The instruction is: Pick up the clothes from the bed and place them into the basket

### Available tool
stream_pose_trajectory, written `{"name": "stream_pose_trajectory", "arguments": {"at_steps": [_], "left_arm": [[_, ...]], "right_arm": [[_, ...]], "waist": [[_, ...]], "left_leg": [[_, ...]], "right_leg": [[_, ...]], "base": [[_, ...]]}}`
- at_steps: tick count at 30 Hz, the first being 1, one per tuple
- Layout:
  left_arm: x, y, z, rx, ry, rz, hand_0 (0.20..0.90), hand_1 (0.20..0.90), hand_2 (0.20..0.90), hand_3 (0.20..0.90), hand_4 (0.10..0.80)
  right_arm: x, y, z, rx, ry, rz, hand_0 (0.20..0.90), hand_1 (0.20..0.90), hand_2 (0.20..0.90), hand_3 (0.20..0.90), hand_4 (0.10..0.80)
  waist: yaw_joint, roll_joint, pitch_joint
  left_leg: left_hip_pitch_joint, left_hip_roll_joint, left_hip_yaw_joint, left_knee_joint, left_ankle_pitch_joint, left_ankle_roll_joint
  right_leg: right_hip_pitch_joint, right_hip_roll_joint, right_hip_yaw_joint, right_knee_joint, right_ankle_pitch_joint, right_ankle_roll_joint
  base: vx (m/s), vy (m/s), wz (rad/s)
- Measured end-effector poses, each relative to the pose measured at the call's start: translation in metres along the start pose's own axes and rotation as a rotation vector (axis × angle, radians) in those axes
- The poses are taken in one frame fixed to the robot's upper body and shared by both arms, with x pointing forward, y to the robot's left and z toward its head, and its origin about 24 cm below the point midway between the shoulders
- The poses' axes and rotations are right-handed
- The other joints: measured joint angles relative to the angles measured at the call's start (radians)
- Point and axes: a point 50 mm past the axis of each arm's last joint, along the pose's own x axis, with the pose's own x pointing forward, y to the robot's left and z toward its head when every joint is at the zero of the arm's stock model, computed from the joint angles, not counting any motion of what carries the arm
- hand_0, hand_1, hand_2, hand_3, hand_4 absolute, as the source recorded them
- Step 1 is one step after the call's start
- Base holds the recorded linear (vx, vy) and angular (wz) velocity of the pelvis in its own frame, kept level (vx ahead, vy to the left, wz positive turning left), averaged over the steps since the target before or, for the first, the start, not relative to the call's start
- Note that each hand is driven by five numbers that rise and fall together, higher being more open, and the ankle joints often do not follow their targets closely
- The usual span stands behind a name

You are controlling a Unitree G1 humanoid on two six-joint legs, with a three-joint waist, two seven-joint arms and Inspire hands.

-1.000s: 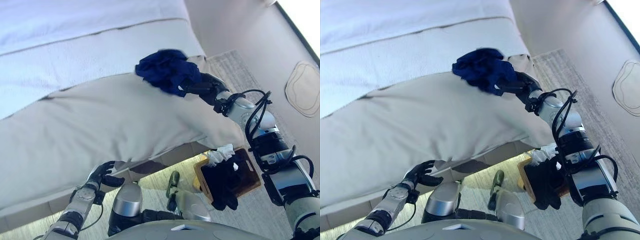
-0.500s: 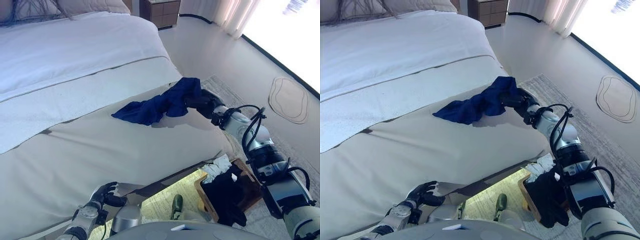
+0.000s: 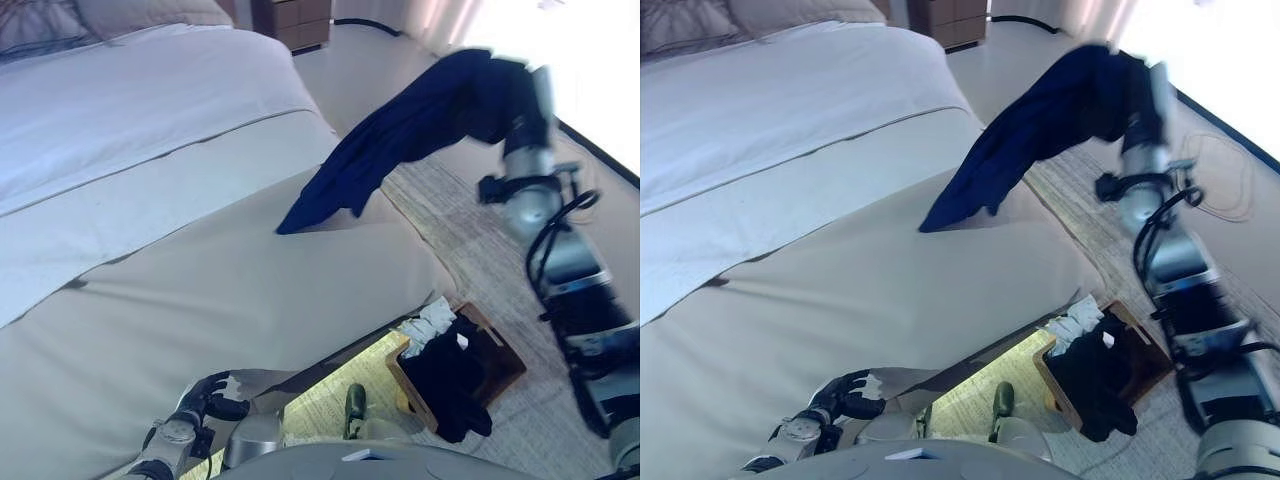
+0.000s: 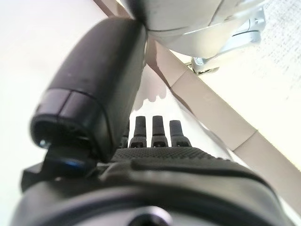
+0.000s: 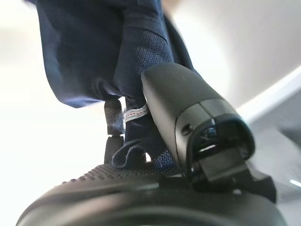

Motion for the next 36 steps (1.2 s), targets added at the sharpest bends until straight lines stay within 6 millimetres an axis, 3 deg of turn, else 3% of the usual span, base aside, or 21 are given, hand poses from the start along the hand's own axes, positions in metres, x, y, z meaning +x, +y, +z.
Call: {"name": "stream_pose_trajectory", "arguments": {"at_steps": [3, 6, 11, 16, 25, 31, 36], "left_arm": [[0.0, -0.001, -0.002, 0.007, 0.019, -0.013, 0.9, 0.9, 0.9, 0.9, 0.8], [0.001, -0.005, 0.003, 0.026, 0.009, -0.038, 0.9, 0.9, 0.9, 0.9, 0.8], [0.004, -0.017, 0.019, 0.057, -0.039, -0.094, 0.9, 0.9, 0.9, 0.9, 0.8], [0.007, -0.024, 0.037, 0.078, -0.093, -0.129, 0.9, 0.9, 0.9, 0.9, 0.8], [0.005, -0.026, 0.022, 0.101, -0.048, -0.142, 0.9, 0.9, 0.9, 0.9, 0.8], [0.004, -0.027, 0.022, 0.109, -0.052, -0.139, 0.9, 0.9, 0.9, 0.9, 0.8], [0.006, -0.038, 0.041, 0.093, -0.132, -0.156, 0.9, 0.9, 0.9, 0.9, 0.8]], "right_arm": [[0.032, -0.046, 0.027, -0.065, -0.078, -0.144, 0.3, 0.3, 0.3, 0.2, 0.1], [0.048, -0.079, 0.039, -0.088, -0.088, -0.241, 0.3, 0.3, 0.3, 0.2, 0.1], [0.052, -0.096, 0.032, -0.15, -0.043, -0.247, 0.3, 0.3, 0.3, 0.2, 0.1], [0.053, -0.094, 0.011, -0.198, 0.073, -0.181, 0.3, 0.3, 0.3, 0.2, 0.1], [0.043, -0.078, -0.019, -0.253, 0.209, -0.072, 0.3, 0.3, 0.3, 0.2, 0.1], [0.027, -0.065, -0.043, -0.29, 0.281, -0.007, 0.3, 0.3, 0.3, 0.2, 0.1], [0.013, -0.054, -0.063, -0.325, 0.344, 0.051, 0.3, 0.3, 0.3, 0.2, 0.1]], "waist": [[-0.037, 0.004, -0.005], [-0.067, 0.005, -0.022], [-0.121, 0.012, -0.07], [-0.144, 0.022, -0.079], [-0.155, 0.039, -0.081], [-0.158, 0.095, -0.064], [-0.159, 0.182, 0.001]], "left_leg": [[0.023, 0.009, 0.043, 0.0, -0.013, -0.003], [0.041, 0.02, 0.081, 0.0, -0.022, -0.008], [0.051, 0.035, 0.124, -0.001, -0.035, -0.013], [0.051, 0.039, 0.159, -0.001, -0.042, -0.011], [0.038, 0.047, 0.173, 0.0, -0.04, -0.014], [0.014, 0.042, 0.155, 0.008, -0.04, -0.013], [-0.04, 0.025, 0.132, 0.034, -0.042, -0.008]], "right_leg": [[0.003, 0.013, 0.04, 0.0, 0.0, 0.0], [0.002, 0.029, 0.077, 0.0, -0.001, 0.0], [-0.011, 0.041, 0.103, -0.005, -0.015, 0.007], [-0.032, 0.045, 0.118, -0.006, -0.015, 0.007], [-0.053, 0.054, 0.119, -0.005, -0.012, 0.004], [-0.067, 0.053, 0.118, 0.0, -0.002, -0.002], [-0.104, 0.034, 0.118, 0.0, 0.0, -0.007]], "base": [[0.043, -0.028, -0.43], [0.021, -0.041, -0.43], [0.019, -0.06, -0.29], [0.019, -0.084, -0.27], [-0.03, -0.11, -0.06], [-0.137, -0.065, 0.07], [-0.179, 0.018, 0.07]]}}
